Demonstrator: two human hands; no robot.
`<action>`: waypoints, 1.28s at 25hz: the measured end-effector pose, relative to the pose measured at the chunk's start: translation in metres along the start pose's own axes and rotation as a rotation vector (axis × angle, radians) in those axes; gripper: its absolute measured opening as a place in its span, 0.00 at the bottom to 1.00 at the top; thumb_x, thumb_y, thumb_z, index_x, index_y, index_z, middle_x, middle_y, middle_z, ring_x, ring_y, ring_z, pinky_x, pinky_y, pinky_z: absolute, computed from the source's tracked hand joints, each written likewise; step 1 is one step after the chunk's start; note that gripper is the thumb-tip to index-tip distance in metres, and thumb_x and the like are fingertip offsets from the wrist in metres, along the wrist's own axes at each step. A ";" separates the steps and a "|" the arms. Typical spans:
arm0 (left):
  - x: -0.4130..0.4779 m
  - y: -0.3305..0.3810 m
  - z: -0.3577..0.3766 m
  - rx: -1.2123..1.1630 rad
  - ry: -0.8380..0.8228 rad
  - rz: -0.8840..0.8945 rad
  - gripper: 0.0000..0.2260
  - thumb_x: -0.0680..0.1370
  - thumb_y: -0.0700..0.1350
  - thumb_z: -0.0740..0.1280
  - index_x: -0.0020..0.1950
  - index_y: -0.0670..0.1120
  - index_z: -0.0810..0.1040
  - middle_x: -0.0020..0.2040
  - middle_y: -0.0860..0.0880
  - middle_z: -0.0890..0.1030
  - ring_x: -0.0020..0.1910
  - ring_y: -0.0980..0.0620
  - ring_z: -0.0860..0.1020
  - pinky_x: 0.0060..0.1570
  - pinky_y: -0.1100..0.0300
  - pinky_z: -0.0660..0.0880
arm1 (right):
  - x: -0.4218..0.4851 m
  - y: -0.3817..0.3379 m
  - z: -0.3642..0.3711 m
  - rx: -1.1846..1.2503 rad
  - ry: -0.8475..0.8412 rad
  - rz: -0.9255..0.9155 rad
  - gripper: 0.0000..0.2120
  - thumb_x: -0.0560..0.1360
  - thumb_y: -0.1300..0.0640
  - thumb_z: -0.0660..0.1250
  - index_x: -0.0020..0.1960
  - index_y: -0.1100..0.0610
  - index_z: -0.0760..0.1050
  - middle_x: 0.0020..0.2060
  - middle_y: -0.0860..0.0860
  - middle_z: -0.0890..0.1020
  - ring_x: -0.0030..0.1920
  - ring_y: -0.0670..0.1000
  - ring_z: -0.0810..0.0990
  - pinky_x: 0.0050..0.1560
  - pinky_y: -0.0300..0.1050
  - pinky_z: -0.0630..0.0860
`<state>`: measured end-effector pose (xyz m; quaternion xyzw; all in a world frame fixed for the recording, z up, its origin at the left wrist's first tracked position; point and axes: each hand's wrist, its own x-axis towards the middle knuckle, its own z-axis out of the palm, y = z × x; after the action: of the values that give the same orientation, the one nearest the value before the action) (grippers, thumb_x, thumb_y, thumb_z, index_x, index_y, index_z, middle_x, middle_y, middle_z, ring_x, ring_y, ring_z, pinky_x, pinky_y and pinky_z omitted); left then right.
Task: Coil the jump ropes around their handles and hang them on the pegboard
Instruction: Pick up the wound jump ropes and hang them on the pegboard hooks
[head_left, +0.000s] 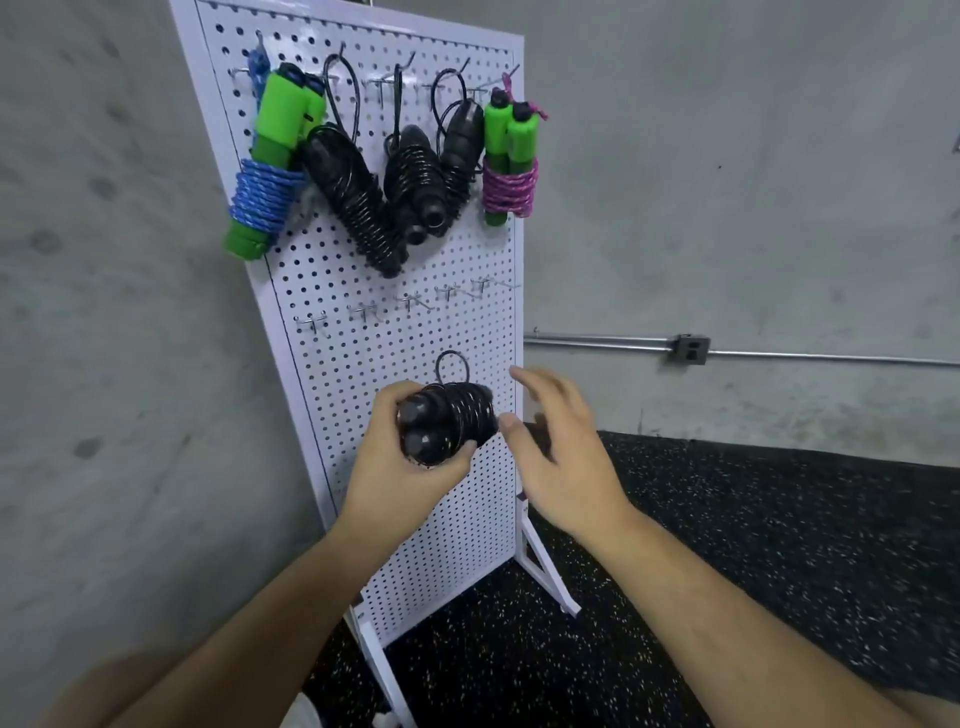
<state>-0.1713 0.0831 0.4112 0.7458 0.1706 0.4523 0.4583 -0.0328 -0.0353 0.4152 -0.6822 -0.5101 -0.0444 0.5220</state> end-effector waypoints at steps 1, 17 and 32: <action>-0.002 0.004 -0.003 -0.056 -0.005 -0.001 0.27 0.71 0.38 0.79 0.61 0.56 0.70 0.52 0.59 0.80 0.53 0.56 0.82 0.55 0.60 0.79 | 0.003 0.001 -0.002 0.070 -0.046 0.072 0.22 0.82 0.46 0.63 0.75 0.40 0.65 0.72 0.39 0.67 0.72 0.42 0.67 0.71 0.48 0.69; -0.014 -0.009 -0.092 0.556 0.056 0.317 0.31 0.72 0.53 0.77 0.72 0.56 0.70 0.62 0.58 0.68 0.63 0.63 0.71 0.63 0.73 0.68 | 0.031 -0.039 0.055 0.473 -0.162 0.171 0.25 0.79 0.60 0.69 0.68 0.35 0.71 0.63 0.35 0.77 0.64 0.40 0.76 0.70 0.48 0.72; 0.001 -0.032 -0.132 0.884 0.202 0.432 0.28 0.73 0.52 0.76 0.69 0.44 0.74 0.62 0.50 0.77 0.59 0.52 0.76 0.59 0.56 0.76 | 0.063 -0.058 0.118 0.518 -0.195 0.127 0.28 0.79 0.65 0.67 0.66 0.33 0.73 0.65 0.37 0.77 0.64 0.39 0.75 0.72 0.49 0.70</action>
<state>-0.2751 0.1698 0.4076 0.8393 0.2311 0.4915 -0.0246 -0.1013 0.0914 0.4380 -0.5575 -0.5086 0.1860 0.6292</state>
